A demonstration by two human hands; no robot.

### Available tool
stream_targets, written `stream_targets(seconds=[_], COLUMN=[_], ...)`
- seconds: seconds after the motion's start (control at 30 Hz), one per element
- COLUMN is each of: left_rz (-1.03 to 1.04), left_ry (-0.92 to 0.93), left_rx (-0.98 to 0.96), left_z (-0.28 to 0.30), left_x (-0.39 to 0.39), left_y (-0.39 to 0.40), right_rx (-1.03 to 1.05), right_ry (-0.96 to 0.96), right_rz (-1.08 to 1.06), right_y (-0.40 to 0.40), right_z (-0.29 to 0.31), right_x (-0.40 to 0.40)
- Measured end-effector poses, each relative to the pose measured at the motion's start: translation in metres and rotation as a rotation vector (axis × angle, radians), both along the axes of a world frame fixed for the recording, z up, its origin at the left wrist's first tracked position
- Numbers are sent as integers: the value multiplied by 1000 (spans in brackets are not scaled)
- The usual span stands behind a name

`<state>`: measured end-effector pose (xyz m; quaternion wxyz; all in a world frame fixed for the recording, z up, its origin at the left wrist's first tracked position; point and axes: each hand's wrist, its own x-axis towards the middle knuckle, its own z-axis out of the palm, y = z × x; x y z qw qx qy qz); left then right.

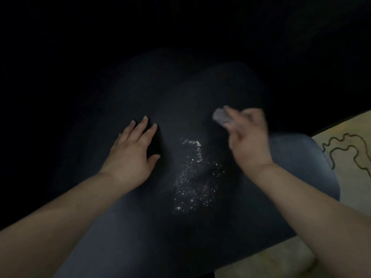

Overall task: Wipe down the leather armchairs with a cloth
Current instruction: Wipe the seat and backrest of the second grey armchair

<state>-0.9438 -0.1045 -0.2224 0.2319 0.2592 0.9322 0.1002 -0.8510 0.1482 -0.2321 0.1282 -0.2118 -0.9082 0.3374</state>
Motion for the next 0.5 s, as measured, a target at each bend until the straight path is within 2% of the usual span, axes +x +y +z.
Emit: stream_targets(seconds=[0.07, 0.1, 0.2, 0.27, 0.37, 0.5], left_rz=[-9, -14, -19, -21, -35, -55], left_ry=[4, 7, 15, 9, 10, 29], left_rx=[-11, -16, -18, -16, -9, 14], left_z=[0, 0, 1, 2, 4, 4], left_x=[0, 1, 1, 2, 3, 7], left_y=[1, 2, 4, 3, 2, 1], right_rx=[43, 36, -69, -81, -63, -9], right_ry=[-70, -102, -75, -6, 110, -67], right_rz=[-144, -137, 54, 61, -144, -345], right_y=[10, 3, -41, -57, -25, 6], right_z=[-3, -5, 0, 4, 5, -3], right_x=[11, 17, 25, 28, 42, 68])
